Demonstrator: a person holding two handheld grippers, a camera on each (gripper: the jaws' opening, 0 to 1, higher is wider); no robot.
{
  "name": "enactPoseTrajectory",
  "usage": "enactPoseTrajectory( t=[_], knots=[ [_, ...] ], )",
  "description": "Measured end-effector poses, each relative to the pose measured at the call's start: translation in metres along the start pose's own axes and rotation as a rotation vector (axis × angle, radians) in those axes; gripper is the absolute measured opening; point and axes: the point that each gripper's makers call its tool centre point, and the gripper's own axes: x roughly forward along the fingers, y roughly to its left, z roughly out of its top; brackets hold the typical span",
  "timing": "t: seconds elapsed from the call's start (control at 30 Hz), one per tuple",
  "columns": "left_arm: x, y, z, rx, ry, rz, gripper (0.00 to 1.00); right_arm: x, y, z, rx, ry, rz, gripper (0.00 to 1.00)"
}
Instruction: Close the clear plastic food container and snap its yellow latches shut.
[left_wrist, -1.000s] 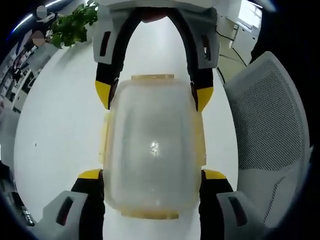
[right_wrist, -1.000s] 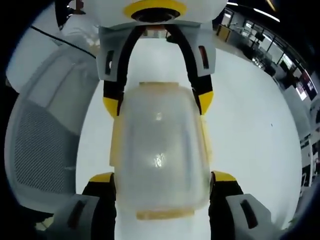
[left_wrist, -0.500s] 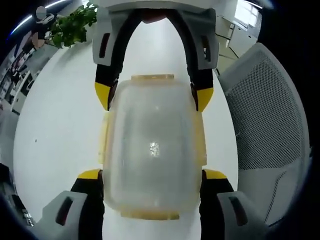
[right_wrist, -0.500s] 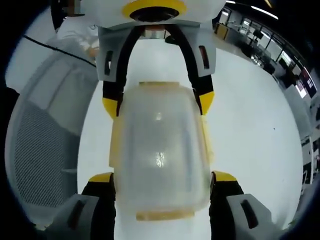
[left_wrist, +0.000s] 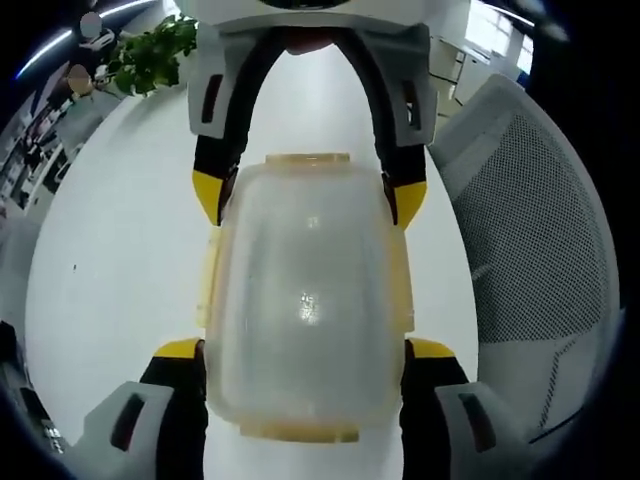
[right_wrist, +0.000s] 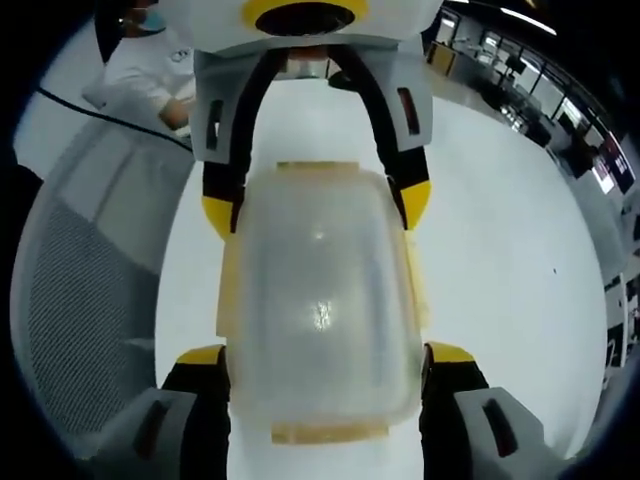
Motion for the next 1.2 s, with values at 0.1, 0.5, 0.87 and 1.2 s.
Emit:
enactPoseTrajectory(
  t=[0.1,0.5,0.87,1.2],
  knots=[
    [-0.002,0.001,-0.006,0.002,-0.005,-0.001,0.8,0.003,-0.001,0.005,0.005,0.005,-0.001,0.79],
    [-0.011,0.005,-0.033,0.002,-0.007,-0.009,0.82,0.017,-0.003,0.032,0.023,0.01,-0.009,0.8],
    [-0.013,0.004,-0.045,-0.004,-0.018,0.0,0.84,0.026,-0.001,0.044,0.031,0.033,-0.014,0.81],
    [-0.015,0.006,-0.055,-0.019,-0.005,0.009,0.85,0.032,-0.003,0.052,0.024,0.058,-0.017,0.81]
  ],
)
